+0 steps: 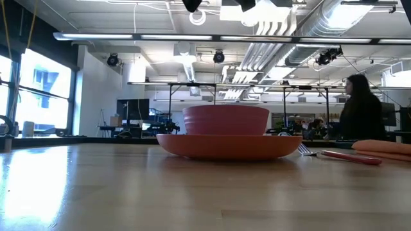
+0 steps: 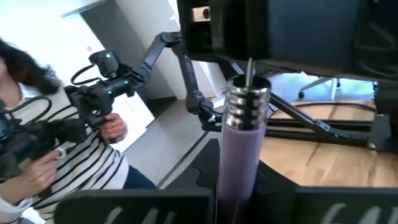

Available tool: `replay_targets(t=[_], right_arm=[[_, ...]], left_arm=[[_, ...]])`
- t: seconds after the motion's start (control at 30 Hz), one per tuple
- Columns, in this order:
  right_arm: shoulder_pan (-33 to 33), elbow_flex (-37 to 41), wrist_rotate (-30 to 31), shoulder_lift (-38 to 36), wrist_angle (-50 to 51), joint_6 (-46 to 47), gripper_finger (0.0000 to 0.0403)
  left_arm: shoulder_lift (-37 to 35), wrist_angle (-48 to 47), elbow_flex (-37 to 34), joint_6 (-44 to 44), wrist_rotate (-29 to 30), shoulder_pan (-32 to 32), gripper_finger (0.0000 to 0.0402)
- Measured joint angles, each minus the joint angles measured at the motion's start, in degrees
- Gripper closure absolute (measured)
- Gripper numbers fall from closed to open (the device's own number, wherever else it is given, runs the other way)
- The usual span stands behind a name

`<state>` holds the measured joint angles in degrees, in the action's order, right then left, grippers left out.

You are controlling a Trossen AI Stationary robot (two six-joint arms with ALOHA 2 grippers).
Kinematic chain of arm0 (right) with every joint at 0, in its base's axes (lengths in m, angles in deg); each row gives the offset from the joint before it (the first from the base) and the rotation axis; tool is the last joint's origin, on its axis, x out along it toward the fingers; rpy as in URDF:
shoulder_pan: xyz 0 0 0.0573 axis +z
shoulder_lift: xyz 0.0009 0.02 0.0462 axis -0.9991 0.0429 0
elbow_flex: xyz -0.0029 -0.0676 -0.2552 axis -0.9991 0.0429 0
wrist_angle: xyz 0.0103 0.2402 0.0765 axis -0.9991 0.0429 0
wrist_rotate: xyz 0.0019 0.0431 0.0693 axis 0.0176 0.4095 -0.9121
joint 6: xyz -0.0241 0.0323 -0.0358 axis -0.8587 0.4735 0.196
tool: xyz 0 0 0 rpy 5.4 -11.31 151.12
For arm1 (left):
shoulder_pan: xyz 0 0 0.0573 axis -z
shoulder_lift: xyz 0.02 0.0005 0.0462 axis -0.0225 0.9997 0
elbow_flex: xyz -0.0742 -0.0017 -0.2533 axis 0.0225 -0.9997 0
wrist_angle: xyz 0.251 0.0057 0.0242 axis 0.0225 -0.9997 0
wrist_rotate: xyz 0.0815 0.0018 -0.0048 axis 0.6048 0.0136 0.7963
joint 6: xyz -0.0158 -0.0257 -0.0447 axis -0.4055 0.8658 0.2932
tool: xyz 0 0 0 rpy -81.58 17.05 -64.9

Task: Set table place
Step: Put the spoon into the bowl on the plate

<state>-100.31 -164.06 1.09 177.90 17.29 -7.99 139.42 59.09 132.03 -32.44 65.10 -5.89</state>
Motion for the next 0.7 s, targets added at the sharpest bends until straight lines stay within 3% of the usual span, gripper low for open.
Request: replay_targets(t=[0.3,0.53,0.7], right_arm=[[-3.89,-0.17,9.01,-3.83,17.53,-11.54,0.0403],[-7.22,-0.21,19.74,-9.36,27.20,-15.58,0.0403],[-8.12,-0.20,31.75,-13.79,36.02,-17.91,0.0402]], left_arm=[[0.07,-1.29,-0.24,1.23,-3.22,-0.20,0.0362],[0.07,-2.20,-0.23,1.68,-1.19,-0.20,0.0292],[-0.02,-1.54,-0.14,1.38,-5.47,0.41,0.0234]])
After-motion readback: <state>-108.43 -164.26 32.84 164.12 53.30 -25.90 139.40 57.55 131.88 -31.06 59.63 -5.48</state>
